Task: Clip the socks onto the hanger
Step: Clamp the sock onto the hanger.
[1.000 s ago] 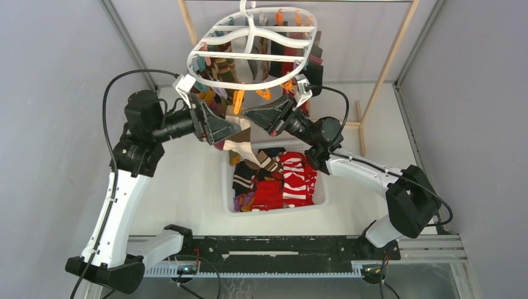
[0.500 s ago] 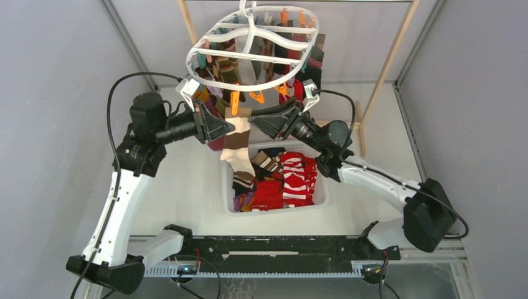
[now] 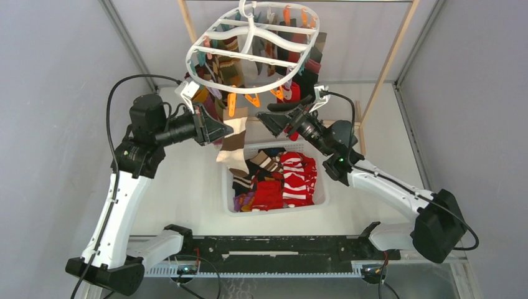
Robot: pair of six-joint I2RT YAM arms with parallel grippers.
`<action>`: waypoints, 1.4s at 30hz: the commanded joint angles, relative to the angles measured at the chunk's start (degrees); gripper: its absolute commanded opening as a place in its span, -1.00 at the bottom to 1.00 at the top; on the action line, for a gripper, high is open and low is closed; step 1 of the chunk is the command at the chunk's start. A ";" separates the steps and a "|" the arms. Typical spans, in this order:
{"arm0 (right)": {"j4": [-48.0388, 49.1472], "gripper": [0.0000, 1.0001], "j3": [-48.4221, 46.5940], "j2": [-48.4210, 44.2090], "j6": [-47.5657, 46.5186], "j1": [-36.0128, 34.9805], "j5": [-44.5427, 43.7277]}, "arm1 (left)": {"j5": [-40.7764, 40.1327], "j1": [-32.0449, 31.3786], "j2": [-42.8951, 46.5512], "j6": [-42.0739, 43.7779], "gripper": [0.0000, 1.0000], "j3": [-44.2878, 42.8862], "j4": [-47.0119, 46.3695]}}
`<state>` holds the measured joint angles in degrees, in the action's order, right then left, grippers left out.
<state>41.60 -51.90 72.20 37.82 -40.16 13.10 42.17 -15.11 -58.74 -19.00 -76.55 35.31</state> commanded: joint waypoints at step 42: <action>13.90 -1.00 -6.77 8.09 -3.28 -4.52 -6.48 | -18.05 -0.27 3.04 2.78 0.11 -8.84 6.67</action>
<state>59.59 -55.35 83.90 42.04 -42.94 13.50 28.99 -15.16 -56.95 -16.82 -80.64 41.36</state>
